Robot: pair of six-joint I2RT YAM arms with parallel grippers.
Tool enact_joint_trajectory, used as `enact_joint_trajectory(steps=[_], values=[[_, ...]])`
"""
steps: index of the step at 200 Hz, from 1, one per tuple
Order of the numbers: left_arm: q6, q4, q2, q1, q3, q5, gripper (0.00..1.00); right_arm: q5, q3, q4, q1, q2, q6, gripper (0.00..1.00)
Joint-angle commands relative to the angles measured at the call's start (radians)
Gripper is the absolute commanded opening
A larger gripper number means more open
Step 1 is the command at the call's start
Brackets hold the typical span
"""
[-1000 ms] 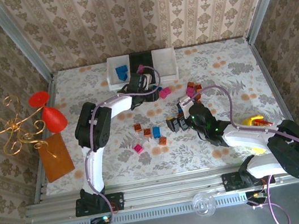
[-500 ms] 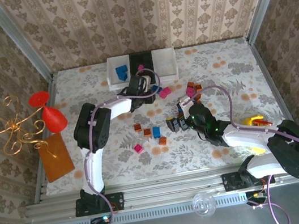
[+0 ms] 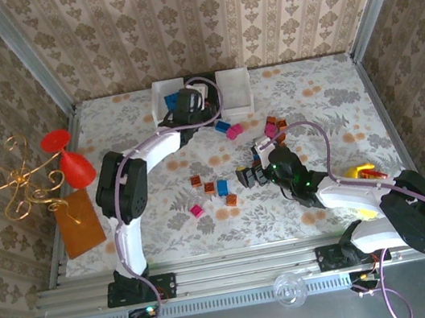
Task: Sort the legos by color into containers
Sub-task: Pick up the lego from the top-center of the table, then place the lego in the container.
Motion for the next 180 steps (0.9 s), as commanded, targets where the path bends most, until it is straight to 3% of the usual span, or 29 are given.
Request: enact_joint_trajectory(steps=[1,44,66,82,116,152,180], values=[[0.027,-0.048,0.092,0.030,0.126,-0.043,0.30,-0.009,0.005,0.003,-0.003,-0.001,0.012,1.00],[0.039,-0.202,0.282,0.055,0.463,-0.033,0.36,-0.006,0.005,-0.002,-0.003,-0.002,0.009,1.00],[0.053,-0.290,0.333,0.057,0.598,-0.034,0.51,0.001,0.004,-0.002,-0.003,-0.003,0.006,1.00],[0.065,-0.299,0.309,0.050,0.601,-0.034,0.59,0.004,0.005,-0.002,-0.003,0.002,0.005,1.00],[0.043,-0.172,0.114,0.040,0.348,0.025,0.63,0.011,0.010,-0.002,-0.003,0.018,0.004,1.00],[0.003,-0.007,-0.188,0.033,-0.138,0.112,0.64,0.034,0.017,-0.009,-0.003,0.029,-0.002,1.00],[-0.010,-0.031,-0.418,0.034,-0.465,0.132,0.65,0.038,0.020,-0.012,-0.003,0.028,-0.004,1.00]])
